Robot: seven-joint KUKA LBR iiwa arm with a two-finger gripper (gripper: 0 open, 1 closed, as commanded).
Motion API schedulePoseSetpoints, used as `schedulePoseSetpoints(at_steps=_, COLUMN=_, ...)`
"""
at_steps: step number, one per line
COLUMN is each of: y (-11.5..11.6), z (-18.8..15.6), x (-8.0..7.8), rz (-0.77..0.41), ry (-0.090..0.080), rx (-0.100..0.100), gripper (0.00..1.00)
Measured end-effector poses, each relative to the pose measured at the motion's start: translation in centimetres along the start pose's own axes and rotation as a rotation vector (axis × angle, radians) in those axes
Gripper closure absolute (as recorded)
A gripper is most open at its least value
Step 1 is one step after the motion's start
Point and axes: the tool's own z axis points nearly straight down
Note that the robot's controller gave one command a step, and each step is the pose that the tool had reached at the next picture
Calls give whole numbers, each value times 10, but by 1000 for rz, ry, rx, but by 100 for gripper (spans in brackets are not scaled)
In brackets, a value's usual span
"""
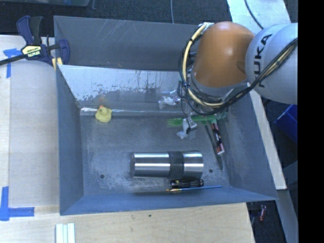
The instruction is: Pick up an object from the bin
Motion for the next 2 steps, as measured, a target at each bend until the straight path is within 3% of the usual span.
schedulePoseSetpoints(at_steps=1, y=32, z=-17, x=63, rz=-96, ry=4, rx=0, gripper=0)
schedulePoseSetpoints(at_steps=2, y=-39, z=15, x=31, rz=-283, ry=-3, rx=4, gripper=0)
